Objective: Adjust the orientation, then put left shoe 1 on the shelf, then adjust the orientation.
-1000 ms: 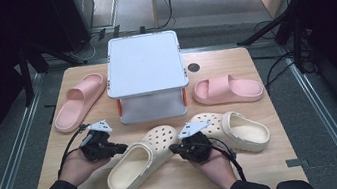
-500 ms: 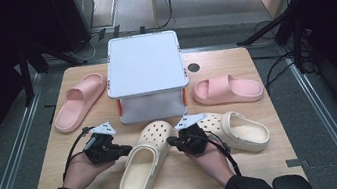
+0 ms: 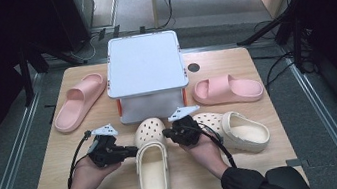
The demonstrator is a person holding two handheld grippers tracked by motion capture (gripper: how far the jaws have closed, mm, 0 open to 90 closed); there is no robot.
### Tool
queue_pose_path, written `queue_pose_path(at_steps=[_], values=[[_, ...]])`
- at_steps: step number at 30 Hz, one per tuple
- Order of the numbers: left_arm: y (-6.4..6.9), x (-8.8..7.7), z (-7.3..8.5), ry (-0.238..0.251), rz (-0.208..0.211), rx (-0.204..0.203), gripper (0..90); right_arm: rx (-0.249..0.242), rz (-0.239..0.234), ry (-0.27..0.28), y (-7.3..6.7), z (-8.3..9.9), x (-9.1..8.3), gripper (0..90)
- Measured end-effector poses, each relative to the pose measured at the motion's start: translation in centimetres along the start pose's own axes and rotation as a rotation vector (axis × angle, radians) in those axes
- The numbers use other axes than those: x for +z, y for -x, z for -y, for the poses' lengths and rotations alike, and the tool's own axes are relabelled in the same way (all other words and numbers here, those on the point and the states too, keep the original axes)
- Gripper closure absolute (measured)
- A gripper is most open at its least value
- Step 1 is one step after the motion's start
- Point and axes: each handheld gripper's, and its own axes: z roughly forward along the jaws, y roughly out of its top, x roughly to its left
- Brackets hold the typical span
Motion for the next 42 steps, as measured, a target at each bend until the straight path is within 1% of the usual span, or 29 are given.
queue_pose_path(at_steps=[2, 3, 5, 6, 9, 10, 11, 13, 14, 16, 19, 20, 22, 24, 27, 29, 30, 31, 32, 33, 34, 35, 36, 37, 38, 39, 40, 41, 42], values=[[0.1, 0.0, -0.2, 0.01, 0.008, 0.0, 82.2, 0.005, 0.002, 0.001, 0.2, -0.1, 0.1, 89.5], [0.0, -0.1, -0.3, 0.019, 0.002, -0.007, 81.7, 0.01, -0.003, -0.001, 0.3, -0.1, 0.1, 88.0], [-0.1, -0.2, -0.4, 0.019, 0.005, -0.012, 80.1, 0.015, -0.006, -0.003, 0.4, -0.2, 0.0, 86.1], [-0.4, -0.6, -0.6, 0.029, -0.002, -0.015, 79.5, 0.032, -0.024, 0.0, 0.6, -0.2, -0.3, 82.3], [-0.7, -1.1, -0.8, 0.036, -0.016, -0.023, 77.6, 0.033, -0.031, 0.014, 0.5, -0.3, -0.9, 79.4], [-0.9, -1.6, -1.1, 0.037, -0.028, -0.019, 77.1, 0.036, -0.045, 0.033, 0.4, -0.5, -1.5, 75.5], [-0.9, -1.6, -1.1, 0.037, -0.028, -0.019, 76.8, 0.036, -0.045, 0.033, 0.4, -0.5, -1.5, 75.5], [-1.1, -2.2, -1.5, 0.042, -0.03, -0.008, 76.0, 0.034, -0.05, 0.04, 0.0, -0.7, -1.9, 70.5], [-1.3, -2.8, -1.9, 0.066, -0.021, -0.011, 75.3, 0.02, -0.046, 0.044, -0.5, -0.6, -2.3, 64.2], [-1.3, -3.2, -2.4, 0.083, -0.029, -0.005, 75.5, 0.018, -0.038, 0.047, -0.8, -0.5, -2.8, 60.3], [-1.4, -3.7, -2.8, 0.09, -0.032, 0.0, 77.3, 0.02, -0.023, 0.052, -0.9, -0.3, -3.4, 58.2], [-1.5, -4.2, -3.4, 0.098, -0.034, 0.002, 77.4, 0.045, -0.026, 0.065, -1.0, -0.1, -4.2, 56.0], [-1.5, -4.4, -3.6, 0.102, -0.031, 0.005, 77.0, 0.051, -0.028, 0.075, -1.1, 0.0, -4.6, 54.5], [-1.6, -4.9, -4.3, 0.119, -0.032, 0.009, 76.9, 0.071, -0.037, 0.084, -1.3, 0.2, -5.6, 51.2], [-1.7, -5.1, -4.7, 0.114, -0.034, 0.008, 77.0, 0.074, -0.041, 0.085, -1.5, 0.4, -6.0, 49.9], [-1.9, -5.4, -5.2, 0.114, -0.037, 0.011, 77.4, 0.073, -0.044, 0.083, -1.9, 0.6, -6.4, 48.6], [-2.1, -5.7, -5.8, 0.122, -0.035, 0.015, 77.9, 0.071, -0.044, 0.084, -2.1, 0.7, -6.4, 48.5], [-2.1, -5.7, -5.8, 0.122, -0.035, 0.015, 78.2, 0.071, -0.044, 0.084, -2.1, 0.7, -6.4, 48.5], [-2.3, -6.1, -6.5, 0.121, -0.045, 0.022, 78.7, 0.076, -0.05, 0.08, -2.4, 0.8, -6.5, 47.6], [-2.3, -6.1, -6.5, 0.121, -0.045, 0.022, 79.2, 0.076, -0.05, 0.08, -2.4, 0.8, -6.5, 47.6], [-2.4, -6.6, -7.2, 0.126, -0.053, 0.03, 80.1, 0.079, -0.056, 0.078, -2.7, 0.9, -6.5, 47.1], [-2.4, -6.6, -7.2, 0.126, -0.053, 0.03, 81.0, 0.079, -0.056, 0.078, -2.7, 0.9, -6.5, 47.1], [-2.6, -7.1, -7.9, 0.127, -0.046, 0.036, 81.9, 0.078, -0.058, 0.076, -3.0, 1.0, -6.5, 46.4], [-2.6, -7.1, -7.9, 0.127, -0.046, 0.036, 82.9, 0.078, -0.058, 0.076, -3.0, 1.0, -6.5, 46.4], [-2.8, -7.5, -8.7, 0.118, -0.037, 0.039, 84.3, 0.085, -0.061, 0.07, -3.3, 1.2, -6.4, 46.1], [-2.8, -7.5, -8.7, 0.118, -0.037, 0.039, 85.3, 0.082, -0.062, 0.069, -3.4, 1.3, -6.3, 45.9], [-3.1, -7.8, -9.6, 0.1, -0.045, 0.05, 85.4, 0.08, -0.063, 0.066, -3.6, 1.4, -6.3, 45.9], [-3.1, -7.8, -9.6, 0.1, -0.045, 0.05, 85.7, 0.08, -0.063, 0.066, -3.6, 1.4, -6.3, 45.9], [-3.4, -8.2, -10.4, 0.096, -0.052, 0.056, 85.8, 0.08, -0.061, 0.06, -3.8, 1.5, -6.2, 45.7]])
